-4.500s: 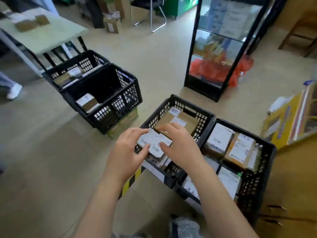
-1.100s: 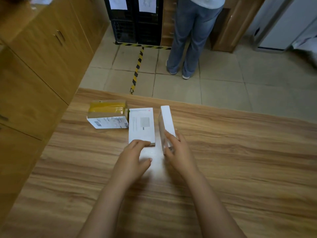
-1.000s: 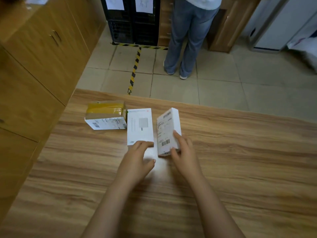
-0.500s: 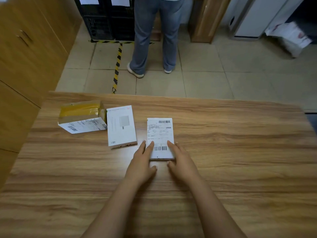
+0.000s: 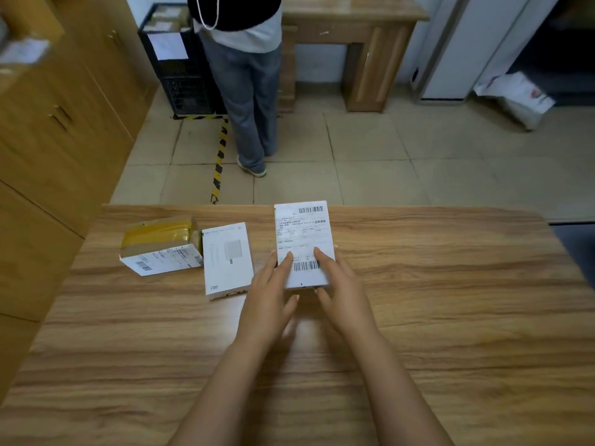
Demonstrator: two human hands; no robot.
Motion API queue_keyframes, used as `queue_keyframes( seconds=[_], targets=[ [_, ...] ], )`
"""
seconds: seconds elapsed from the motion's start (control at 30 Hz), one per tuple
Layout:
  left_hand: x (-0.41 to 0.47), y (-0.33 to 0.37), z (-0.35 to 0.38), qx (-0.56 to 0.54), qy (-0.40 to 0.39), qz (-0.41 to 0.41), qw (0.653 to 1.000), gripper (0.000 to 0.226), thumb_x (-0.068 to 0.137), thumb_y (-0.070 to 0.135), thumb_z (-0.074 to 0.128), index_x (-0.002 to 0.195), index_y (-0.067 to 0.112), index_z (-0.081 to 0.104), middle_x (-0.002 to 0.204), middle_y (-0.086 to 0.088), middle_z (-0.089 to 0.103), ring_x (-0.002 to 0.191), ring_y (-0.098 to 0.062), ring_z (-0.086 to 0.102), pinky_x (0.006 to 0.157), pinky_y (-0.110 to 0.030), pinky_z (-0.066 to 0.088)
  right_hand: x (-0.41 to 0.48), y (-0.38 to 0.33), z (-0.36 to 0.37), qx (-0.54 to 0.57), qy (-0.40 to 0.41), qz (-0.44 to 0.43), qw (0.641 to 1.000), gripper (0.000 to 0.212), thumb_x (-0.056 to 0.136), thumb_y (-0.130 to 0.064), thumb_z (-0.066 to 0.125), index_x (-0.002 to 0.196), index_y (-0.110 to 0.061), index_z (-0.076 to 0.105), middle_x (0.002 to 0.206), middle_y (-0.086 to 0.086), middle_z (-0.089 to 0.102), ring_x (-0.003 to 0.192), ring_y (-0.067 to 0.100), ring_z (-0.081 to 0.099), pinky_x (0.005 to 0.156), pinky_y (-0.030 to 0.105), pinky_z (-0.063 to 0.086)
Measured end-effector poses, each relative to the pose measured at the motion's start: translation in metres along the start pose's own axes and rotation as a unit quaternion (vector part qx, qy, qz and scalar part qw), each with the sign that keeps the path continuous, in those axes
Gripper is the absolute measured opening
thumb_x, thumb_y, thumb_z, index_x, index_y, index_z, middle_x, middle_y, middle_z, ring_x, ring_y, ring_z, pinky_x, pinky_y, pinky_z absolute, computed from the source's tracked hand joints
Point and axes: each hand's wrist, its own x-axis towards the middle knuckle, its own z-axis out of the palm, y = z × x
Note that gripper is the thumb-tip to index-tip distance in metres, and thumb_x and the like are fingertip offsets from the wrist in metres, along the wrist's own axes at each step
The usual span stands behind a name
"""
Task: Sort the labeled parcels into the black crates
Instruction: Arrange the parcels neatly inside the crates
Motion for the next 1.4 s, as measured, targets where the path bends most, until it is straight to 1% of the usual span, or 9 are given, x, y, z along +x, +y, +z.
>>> queue_keyframes(
  seconds=[0.1,0.2,0.3,0.4,0.73,0.97,1.1,1.23,1.4],
  targets=[
    [0.005,0.025,-0.024,-0.009,0.052,0.061,0.997,0.081,0.086,0.018,0.07,0.145,0.043,0.02,0.159,0.007,0.02,0.14,-0.014,0.026,0.112,-0.034,0.031,-0.001,-0.028,-0.028,0.016,0.063,-0.048,0.997,0.073,0.082,0.006,0.057,0.144,-0.03,0.044,0.159,0.0,0.025,0.145,0.01,0.024,0.103,0.013,0.027],
    [0.009,0.056,-0.052,-0.007,0.127,0.141,0.982,0.081,0.081,0.014,0.074,0.146,0.037,0.031,0.156,0.01,0.022,0.135,-0.014,0.029,0.107,-0.028,0.029,-0.005,-0.058,-0.062,0.027,0.132,-0.095,0.986,0.072,0.08,0.005,0.063,0.142,-0.028,0.047,0.153,0.0,0.032,0.14,0.008,0.031,0.103,0.014,0.033],
    [0.012,0.089,-0.08,0.007,0.192,0.217,0.957,0.077,0.079,0.012,0.075,0.146,0.025,0.04,0.157,0.002,0.028,0.134,-0.02,0.035,0.108,-0.031,0.03,-0.013,-0.088,-0.095,0.028,0.195,-0.142,0.97,0.076,0.076,0.006,0.069,0.141,-0.028,0.048,0.148,0.006,0.035,0.127,-0.01,0.03,0.098,-0.003,0.021],
    [0.011,0.119,-0.105,0.011,0.24,0.275,0.931,0.073,0.079,0.01,0.076,0.144,0.019,0.044,0.155,-0.005,0.033,0.131,-0.022,0.039,0.11,-0.027,0.029,-0.021,-0.11,-0.121,0.026,0.248,-0.184,0.951,0.078,0.074,0.007,0.071,0.14,-0.028,0.049,0.145,0.004,0.035,0.123,-0.021,0.025,0.097,-0.004,0.022],
    [-0.001,0.178,-0.144,-0.015,0.334,0.366,0.869,0.064,0.081,0.01,0.076,0.138,0.02,0.048,0.15,-0.009,0.039,0.13,-0.026,0.043,0.099,-0.049,0.047,-0.048,-0.161,-0.179,0.022,0.32,-0.248,0.914,0.083,0.074,0.011,0.069,0.14,-0.034,0.047,0.144,-0.008,0.031,0.122,-0.018,0.033,0.091,-0.003,0.031],
    [-0.005,0.202,-0.162,-0.013,0.345,0.407,0.846,0.059,0.084,0.02,0.069,0.139,0.02,0.046,0.151,-0.007,0.035,0.132,-0.027,0.043,0.098,-0.048,0.05,-0.062,-0.174,-0.208,0.007,0.339,-0.295,0.893,0.083,0.076,0.01,0.072,0.141,-0.034,0.047,0.151,-0.001,0.034,0.13,-0.015,0.03,0.101,0.001,0.029],
    [-0.008,0.205,-0.167,-0.017,0.308,0.402,0.862,0.054,0.09,0.033,0.062,0.141,0.025,0.045,0.153,-0.005,0.033,0.139,-0.023,0.035,0.105,-0.043,0.045,-0.067,-0.169,-0.216,0.003,0.304,-0.288,0.908,0.073,0.082,-0.003,0.073,0.141,-0.037,0.047,0.155,-0.006,0.033,0.141,0.004,0.031,0.11,0.014,0.03],
    [-0.011,0.205,-0.168,-0.064,0.219,0.341,0.912,0.056,0.085,0.044,0.064,0.138,0.042,0.046,0.153,0.007,0.033,0.141,-0.009,0.03,0.11,-0.036,0.038,-0.07,-0.161,-0.223,0.002,0.255,-0.247,0.935,0.057,0.086,-0.02,0.073,0.132,-0.045,0.05,0.152,-0.012,0.038,0.14,-0.002,0.03,0.109,0.012,0.028],
    [-0.013,0.204,-0.167,-0.095,0.159,0.287,0.94,0.059,0.079,0.057,0.062,0.134,0.053,0.044,0.151,0.015,0.035,0.14,0.0,0.026,0.113,-0.038,0.034,-0.073,-0.158,-0.221,0.06,0.219,-0.228,0.947,0.046,0.09,-0.018,0.068,0.131,-0.034,0.056,0.142,-0.014,0.049,0.133,-0.016,0.03,0.101,0.001,0.026]
  ],
)
